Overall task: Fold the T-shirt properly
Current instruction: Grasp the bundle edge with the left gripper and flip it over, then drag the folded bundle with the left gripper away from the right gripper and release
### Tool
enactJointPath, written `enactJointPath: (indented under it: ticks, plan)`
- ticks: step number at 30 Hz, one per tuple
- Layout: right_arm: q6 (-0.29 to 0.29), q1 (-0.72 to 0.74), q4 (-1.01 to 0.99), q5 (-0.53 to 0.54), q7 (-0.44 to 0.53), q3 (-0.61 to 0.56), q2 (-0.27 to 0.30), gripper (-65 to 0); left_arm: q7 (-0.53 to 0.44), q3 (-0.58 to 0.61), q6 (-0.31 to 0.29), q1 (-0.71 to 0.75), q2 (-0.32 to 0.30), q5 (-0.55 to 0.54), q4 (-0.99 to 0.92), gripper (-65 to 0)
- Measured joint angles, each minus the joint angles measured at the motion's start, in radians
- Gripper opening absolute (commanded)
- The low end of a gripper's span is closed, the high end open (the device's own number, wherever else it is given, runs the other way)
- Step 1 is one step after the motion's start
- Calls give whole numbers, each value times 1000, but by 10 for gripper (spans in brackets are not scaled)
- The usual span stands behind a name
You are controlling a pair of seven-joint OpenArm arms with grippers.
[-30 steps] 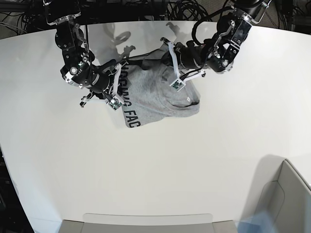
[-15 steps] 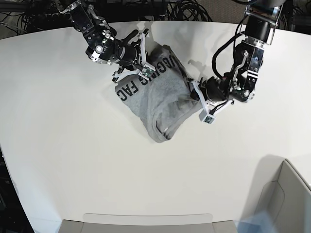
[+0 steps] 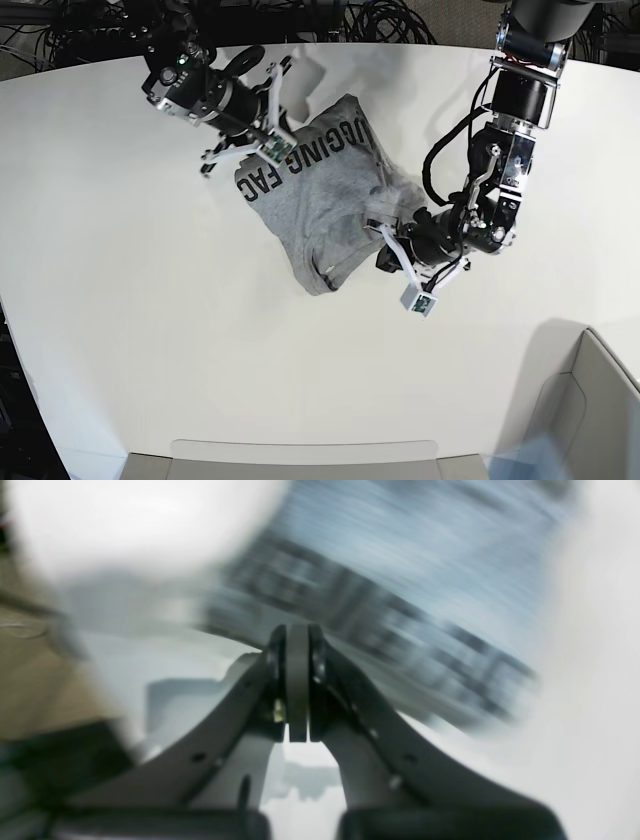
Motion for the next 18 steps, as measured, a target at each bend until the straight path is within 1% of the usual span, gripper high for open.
enactJointPath:
  ticks: [2, 4, 6, 8, 11, 15, 17, 18]
  plan:
    - [0, 0, -1, 5, -1, 89, -2, -650, -3, 0, -5, 8, 0, -6, 85, -650]
    - [-1, -2, -1, 2, -1, 163, -21, -650, -28, -3, -4, 52, 1, -6, 179, -650]
    - [-1, 0, -2, 15, 2, 230, -37, -650, -16, -4, -17, 111, 2, -10, 242, -650]
    - [0, 5, -18, 13, 9, 274, -39, -650, 14, 2, -11, 163, 0, -2, 283, -650]
    - [0, 22, -89, 2, -6, 298, -28, -650, 4, 10, -10, 244, -3, -2, 365, -650]
    - [0, 61, -164, 4, 2, 323, -39, -650, 2, 60, -15, 327, -13, -7, 446, -650]
    - [0, 76, -198, 15, 2, 319, -39, -650, 24, 118, -13, 337, -34, -2, 443, -650]
    - [0, 79, -210, 13, 2, 319, -39, -650, 56, 158, -14, 333, -44, -2, 436, -650]
